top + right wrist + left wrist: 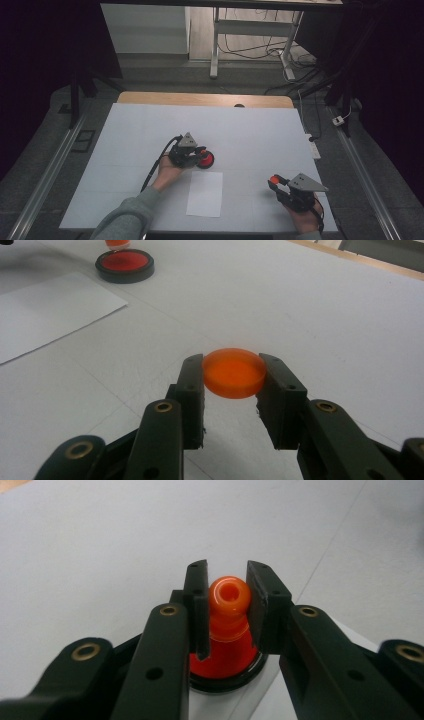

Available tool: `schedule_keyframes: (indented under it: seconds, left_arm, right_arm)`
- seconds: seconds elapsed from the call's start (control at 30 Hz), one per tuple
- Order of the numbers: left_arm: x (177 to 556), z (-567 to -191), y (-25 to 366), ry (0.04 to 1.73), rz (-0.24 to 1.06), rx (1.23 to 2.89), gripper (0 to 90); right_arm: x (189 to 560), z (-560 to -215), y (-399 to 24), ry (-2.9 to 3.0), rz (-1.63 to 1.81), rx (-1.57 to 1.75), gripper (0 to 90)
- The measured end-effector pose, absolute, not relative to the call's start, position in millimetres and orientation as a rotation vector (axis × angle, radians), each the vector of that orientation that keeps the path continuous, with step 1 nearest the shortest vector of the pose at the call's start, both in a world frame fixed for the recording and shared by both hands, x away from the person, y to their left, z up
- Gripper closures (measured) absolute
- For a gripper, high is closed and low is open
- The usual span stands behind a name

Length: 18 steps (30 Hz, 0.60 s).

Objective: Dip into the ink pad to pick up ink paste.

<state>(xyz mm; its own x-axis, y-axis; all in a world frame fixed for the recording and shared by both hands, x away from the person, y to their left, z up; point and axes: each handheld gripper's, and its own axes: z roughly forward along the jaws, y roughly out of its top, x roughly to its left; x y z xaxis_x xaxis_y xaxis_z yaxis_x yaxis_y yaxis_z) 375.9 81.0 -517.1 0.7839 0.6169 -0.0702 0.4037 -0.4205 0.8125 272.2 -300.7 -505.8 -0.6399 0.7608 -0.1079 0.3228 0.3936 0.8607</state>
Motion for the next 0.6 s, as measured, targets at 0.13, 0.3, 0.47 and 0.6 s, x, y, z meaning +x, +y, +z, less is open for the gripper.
schedule_keyframes:
  seconds: [0.13, 0.3, 0.47, 0.6]
  left_arm:
    - [377, -520, 80, 0.761, 0.299, 2.074, 72.3]
    - [376, -521, 78, 0.745, 0.312, 2.079, 72.2]
    - [377, -527, 77, 0.75, 0.321, 2.107, 72.3]
    - [377, -530, 77, 0.733, 0.32, 2.105, 72.4]
  right_arm:
    - [271, -506, -301, 2.163, 1.173, 0.931, 64.1]
    - [271, -506, -301, 2.161, 1.176, 0.934, 64.1]
    - [271, -506, -301, 2.163, 1.175, 0.932, 64.1]
    - [271, -506, -302, 2.16, 1.18, 0.934, 64.1]
